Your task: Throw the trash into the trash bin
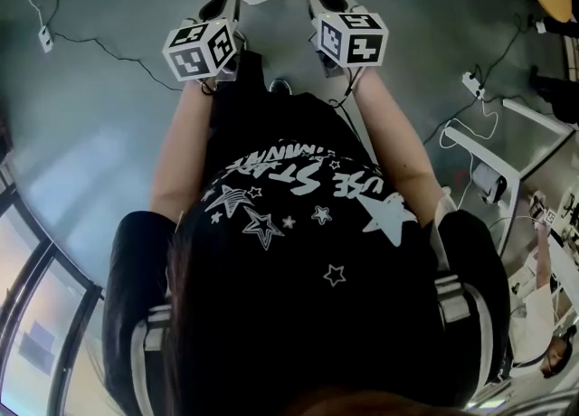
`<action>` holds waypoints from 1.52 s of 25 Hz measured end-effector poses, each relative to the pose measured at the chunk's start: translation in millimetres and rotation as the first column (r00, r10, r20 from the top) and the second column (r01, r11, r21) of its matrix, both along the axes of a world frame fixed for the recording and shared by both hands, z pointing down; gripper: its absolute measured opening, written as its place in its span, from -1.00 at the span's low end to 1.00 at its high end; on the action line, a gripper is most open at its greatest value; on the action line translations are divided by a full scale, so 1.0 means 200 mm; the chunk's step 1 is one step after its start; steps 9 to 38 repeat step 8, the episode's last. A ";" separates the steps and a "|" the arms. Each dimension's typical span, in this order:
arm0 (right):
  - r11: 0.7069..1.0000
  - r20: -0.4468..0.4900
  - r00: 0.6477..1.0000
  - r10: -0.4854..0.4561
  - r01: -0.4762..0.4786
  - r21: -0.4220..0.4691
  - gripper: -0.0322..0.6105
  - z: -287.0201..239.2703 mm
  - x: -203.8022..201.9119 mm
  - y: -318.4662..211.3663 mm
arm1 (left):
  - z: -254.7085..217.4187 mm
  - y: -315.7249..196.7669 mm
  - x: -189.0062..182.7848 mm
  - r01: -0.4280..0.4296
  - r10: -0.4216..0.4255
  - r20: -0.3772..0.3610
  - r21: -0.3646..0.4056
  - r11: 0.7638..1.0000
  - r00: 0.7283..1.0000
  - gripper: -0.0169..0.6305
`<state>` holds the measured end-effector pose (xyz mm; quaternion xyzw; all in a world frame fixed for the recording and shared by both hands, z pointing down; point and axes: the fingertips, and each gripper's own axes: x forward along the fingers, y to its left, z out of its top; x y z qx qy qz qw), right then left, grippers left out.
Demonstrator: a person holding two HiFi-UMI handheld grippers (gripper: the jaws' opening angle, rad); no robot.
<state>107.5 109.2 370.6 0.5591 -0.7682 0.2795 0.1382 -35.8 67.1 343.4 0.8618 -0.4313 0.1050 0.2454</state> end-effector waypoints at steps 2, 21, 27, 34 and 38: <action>1.000 0.004 1.000 -0.006 0.006 0.011 -0.88 -0.02 0.01 0.04 | -0.05 0.05 0.00 0.002 -0.002 -0.014 0.015 1.000 1.000 -0.91; 1.000 0.013 1.000 -0.026 0.026 0.016 -0.88 -0.05 0.01 0.18 | -0.12 0.18 -0.06 0.008 -0.007 -0.028 0.033 0.999 1.000 -0.91; 1.000 0.013 1.000 -0.026 0.026 0.016 -0.88 -0.05 0.01 0.18 | -0.12 0.18 -0.06 0.008 -0.007 -0.028 0.033 0.999 1.000 -0.91; 1.000 0.013 1.000 -0.026 0.026 0.016 -0.88 -0.05 0.01 0.18 | -0.12 0.18 -0.06 0.008 -0.007 -0.028 0.033 0.999 1.000 -0.91; 1.000 0.013 1.000 -0.026 0.026 0.016 -0.88 -0.05 0.01 0.18 | -0.12 0.18 -0.06 0.008 -0.007 -0.028 0.033 0.999 1.000 -0.91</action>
